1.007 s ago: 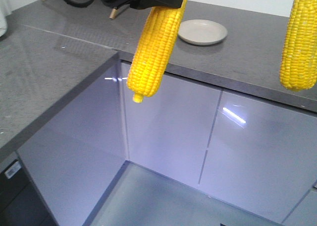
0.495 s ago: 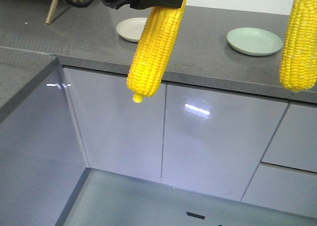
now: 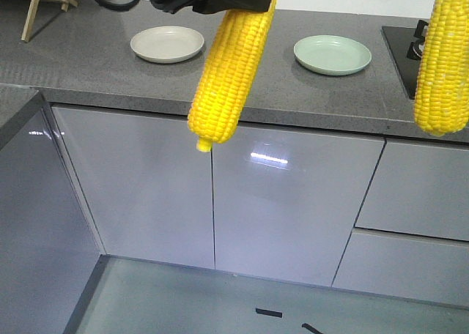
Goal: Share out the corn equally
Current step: 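Drive the base with both held cobs to the counter with empty plates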
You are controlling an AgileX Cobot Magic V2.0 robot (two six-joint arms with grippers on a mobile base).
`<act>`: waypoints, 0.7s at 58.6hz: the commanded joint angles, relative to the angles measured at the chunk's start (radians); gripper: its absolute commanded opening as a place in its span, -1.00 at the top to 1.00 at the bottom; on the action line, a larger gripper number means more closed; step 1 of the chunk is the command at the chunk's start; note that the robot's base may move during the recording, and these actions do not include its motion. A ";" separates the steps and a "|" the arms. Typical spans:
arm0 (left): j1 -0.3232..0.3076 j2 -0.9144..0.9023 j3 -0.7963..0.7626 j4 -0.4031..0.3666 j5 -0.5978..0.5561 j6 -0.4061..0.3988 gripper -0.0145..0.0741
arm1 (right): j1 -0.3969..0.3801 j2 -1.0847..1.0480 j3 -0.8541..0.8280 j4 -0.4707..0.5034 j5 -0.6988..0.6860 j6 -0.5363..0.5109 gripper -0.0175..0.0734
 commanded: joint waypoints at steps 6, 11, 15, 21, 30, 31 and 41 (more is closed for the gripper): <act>0.000 -0.042 -0.032 -0.045 -0.054 -0.006 0.69 | -0.008 -0.020 -0.031 0.043 -0.051 -0.004 0.63; 0.000 -0.042 -0.032 -0.045 -0.054 -0.006 0.69 | -0.008 -0.020 -0.031 0.043 -0.051 -0.004 0.63; 0.000 -0.042 -0.032 -0.045 -0.054 -0.006 0.69 | -0.008 -0.020 -0.031 0.043 -0.051 -0.004 0.63; 0.000 -0.042 -0.032 -0.045 -0.054 -0.006 0.69 | -0.008 -0.020 -0.031 0.043 -0.051 -0.004 0.63; 0.000 -0.042 -0.032 -0.045 -0.054 -0.006 0.69 | -0.008 -0.020 -0.031 0.043 -0.051 -0.004 0.63; 0.000 -0.042 -0.032 -0.045 -0.054 -0.006 0.69 | -0.008 -0.020 -0.031 0.043 -0.051 -0.004 0.63; 0.000 -0.042 -0.032 -0.045 -0.054 -0.006 0.69 | -0.008 -0.020 -0.031 0.043 -0.051 -0.004 0.63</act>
